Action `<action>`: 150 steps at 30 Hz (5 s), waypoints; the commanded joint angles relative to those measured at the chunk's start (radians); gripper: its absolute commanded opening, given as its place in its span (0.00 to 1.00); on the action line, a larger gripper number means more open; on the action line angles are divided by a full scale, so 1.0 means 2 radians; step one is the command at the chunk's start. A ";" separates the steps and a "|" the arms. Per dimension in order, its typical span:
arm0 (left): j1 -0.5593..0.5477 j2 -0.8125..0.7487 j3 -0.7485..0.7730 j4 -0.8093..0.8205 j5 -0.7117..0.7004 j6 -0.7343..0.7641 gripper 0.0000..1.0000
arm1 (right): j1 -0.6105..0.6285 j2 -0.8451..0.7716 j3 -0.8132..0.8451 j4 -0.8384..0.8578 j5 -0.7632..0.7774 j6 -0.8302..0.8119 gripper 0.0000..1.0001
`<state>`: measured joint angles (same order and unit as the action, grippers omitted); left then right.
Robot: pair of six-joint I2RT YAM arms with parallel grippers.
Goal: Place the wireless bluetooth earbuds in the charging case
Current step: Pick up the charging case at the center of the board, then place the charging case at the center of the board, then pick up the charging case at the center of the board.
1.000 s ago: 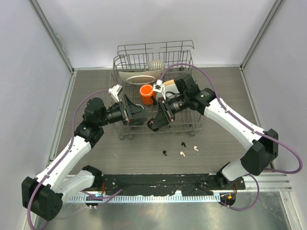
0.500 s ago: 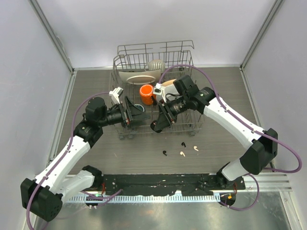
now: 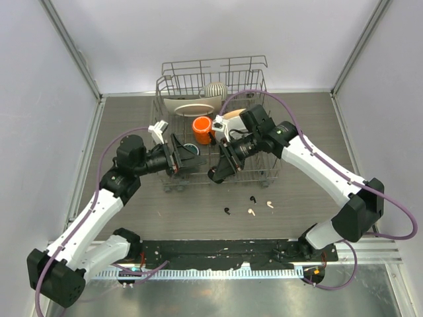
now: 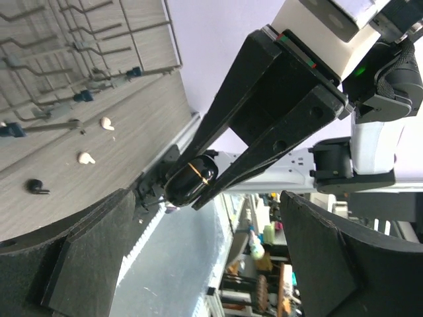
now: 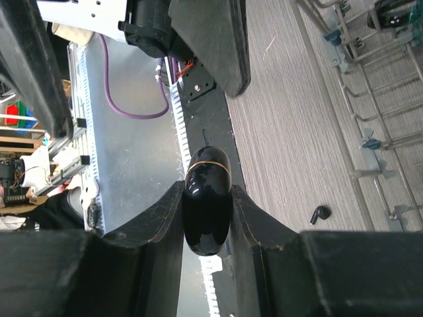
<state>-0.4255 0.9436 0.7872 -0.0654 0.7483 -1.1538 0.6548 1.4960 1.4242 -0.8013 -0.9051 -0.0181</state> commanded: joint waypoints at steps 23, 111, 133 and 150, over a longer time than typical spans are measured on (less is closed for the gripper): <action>0.000 -0.133 0.077 -0.306 -0.323 0.198 1.00 | 0.190 -0.204 -0.277 0.282 0.120 0.325 0.01; -0.001 -0.182 0.089 -0.379 -0.365 0.232 1.00 | 0.409 0.103 -0.160 0.026 0.779 0.630 0.74; 0.000 -0.187 0.096 -0.394 -0.370 0.240 1.00 | 0.383 0.117 -0.189 0.101 0.716 0.633 0.60; -0.001 -0.186 0.102 -0.403 -0.369 0.245 1.00 | 0.381 0.121 -0.187 0.098 0.710 0.626 0.47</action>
<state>-0.4252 0.5774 0.9466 -0.8684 0.0185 -0.6914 1.4181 1.7416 1.0412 -0.6075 0.4961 1.2282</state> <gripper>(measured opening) 0.996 0.544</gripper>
